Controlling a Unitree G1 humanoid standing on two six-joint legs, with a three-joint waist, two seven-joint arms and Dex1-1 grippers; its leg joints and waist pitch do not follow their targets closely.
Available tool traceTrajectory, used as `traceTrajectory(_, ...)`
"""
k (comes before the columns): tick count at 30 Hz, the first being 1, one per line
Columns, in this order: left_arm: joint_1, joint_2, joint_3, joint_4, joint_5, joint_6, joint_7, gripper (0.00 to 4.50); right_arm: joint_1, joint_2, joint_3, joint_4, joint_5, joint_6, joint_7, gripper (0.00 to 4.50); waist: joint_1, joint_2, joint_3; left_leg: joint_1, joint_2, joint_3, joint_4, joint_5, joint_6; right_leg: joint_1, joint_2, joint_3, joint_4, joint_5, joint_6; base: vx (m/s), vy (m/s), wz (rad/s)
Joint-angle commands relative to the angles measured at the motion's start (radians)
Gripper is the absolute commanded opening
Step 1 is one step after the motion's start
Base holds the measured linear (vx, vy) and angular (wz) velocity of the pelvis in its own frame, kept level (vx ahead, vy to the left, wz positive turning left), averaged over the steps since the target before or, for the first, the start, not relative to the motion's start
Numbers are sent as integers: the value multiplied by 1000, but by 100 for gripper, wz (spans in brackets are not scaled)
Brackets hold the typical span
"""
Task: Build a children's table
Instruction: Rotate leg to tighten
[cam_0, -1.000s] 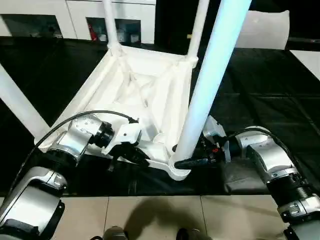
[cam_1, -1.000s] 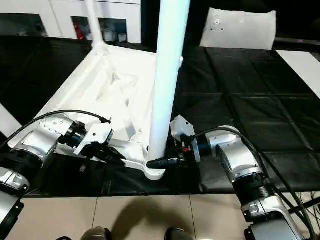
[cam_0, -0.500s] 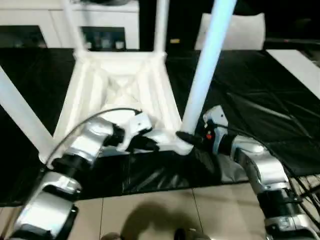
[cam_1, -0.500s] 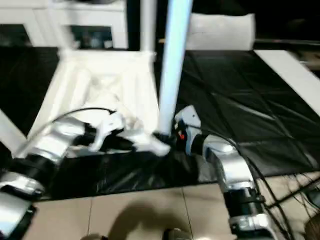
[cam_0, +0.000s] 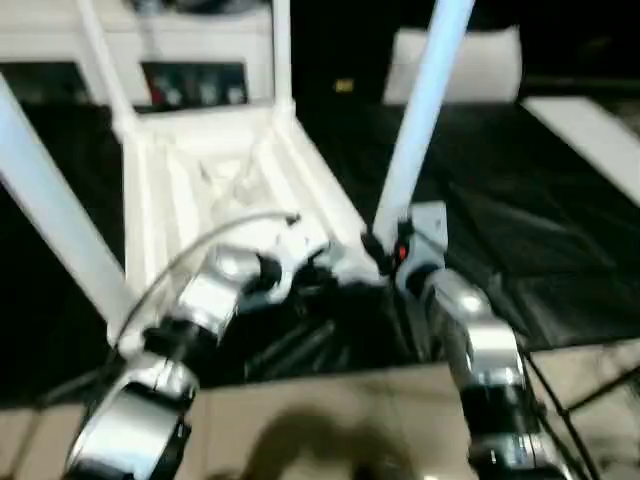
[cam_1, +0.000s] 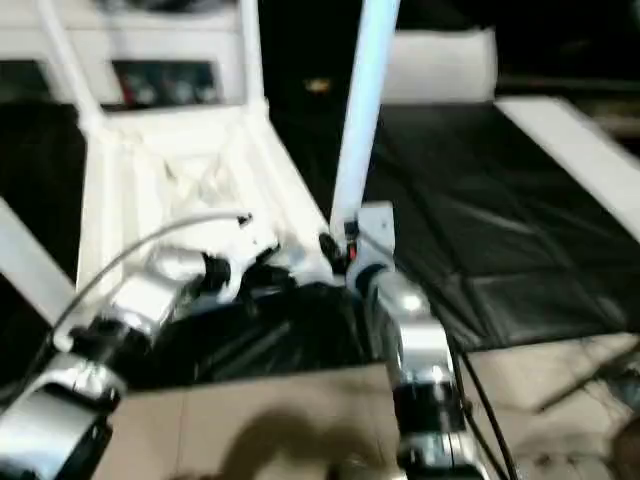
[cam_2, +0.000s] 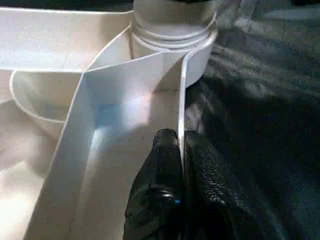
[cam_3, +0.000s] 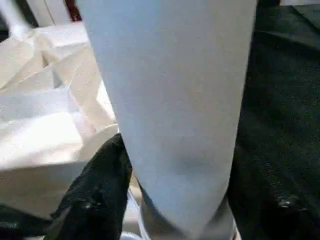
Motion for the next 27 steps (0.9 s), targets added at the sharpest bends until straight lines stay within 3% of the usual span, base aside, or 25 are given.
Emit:
traceTrajectory(1, -10, -51, -7, -47, -46, -54, 19, 0, 13, 52, 155, -9, 54, 18, 155, 303, 3, -12, -61, -14, 9, 13, -64, -136, 12, 41, -26, 42, -99, -315, -95, 0, 0, 0)
traceTrajectory(2, 3, -29, -6, -59, -48, -58, -9, 0, 22, 12, 154, -21, 59, -1, 189, 303, -1, -11, -57, -3, 10, 23, -62, -244, 20, 28, -18, 48, -106, -319, -137, 0, 0, 0)
traceTrajectory(3, 3, -29, -6, -59, -48, -58, -9, 0, 22, 12, 154, -21, 59, -1, 189, 321, -6, -16, -59, -15, 5, 20, -64, -274, 25, 42, -18, 48, -105, -349, -147, 0, 0, 0)
traceTrajectory(6, 34, 44, -8, -72, -60, -112, -112, 0, 35, -98, 126, -52, 87, -31, 316, 347, -5, -14, -66, -23, 6, 25, -59, -213, 55, 45, -17, 51, -103, -271, -159, 0, 0, 0)
traceTrajectory(8, 56, 86, -10, -88, -67, -132, -184, 0, 37, -173, 119, -69, 108, -44, 412, 371, -5, -20, -74, -35, 5, 25, -54, -149, 65, 56, -19, 50, -93, -195, -167, 0, 0, 0)
traceTrajectory(10, 63, 101, -13, -93, -72, -147, -210, 0, 37, -199, 118, -71, 115, -50, 449, 390, -5, -15, -75, -33, 8, 27, -49, -115, 83, 53, -18, 50, -85, -117, -196, 0, 0, 0)
traceTrajectory(12, 77, 143, -28, -98, -73, -189, -273, 0, 31, -255, 109, -74, 136, -59, 544, 400, -5, -21, -72, -33, 7, 30, -48, -124, 87, 54, -17, 50, -86, -132, -208, 0, 0, 0)
traceTrajectory(17, 81, 192, -36, -85, -98, -268, -399, 0, 5, -363, 126, -57, 179, -48, 719, 444, -1, -21, -66, -25, 14, 30, -51, -166, 74, 44, -18, 51, -95, -228, -195, 0, 0, 0)
traceTrajectory(23, 48, 239, -65, -37, -113, -338, -554, 0, -49, -466, 192, 29, 178, -105, 942, 444, 8, -25, -67, -24, 15, 30, -49, -167, 76, 44, -20, 49, -90, -216, -210, 0, 0, 0)
traceTrajectory(27, 41, 245, -71, -25, -112, -359, -588, 0, -64, -479, 203, 51, 184, -108, 978, 427, 19, -26, -70, -22, 17, 32, -47, -144, 76, 46, -20, 50, -81, -160, -236, 0, 0, 0)
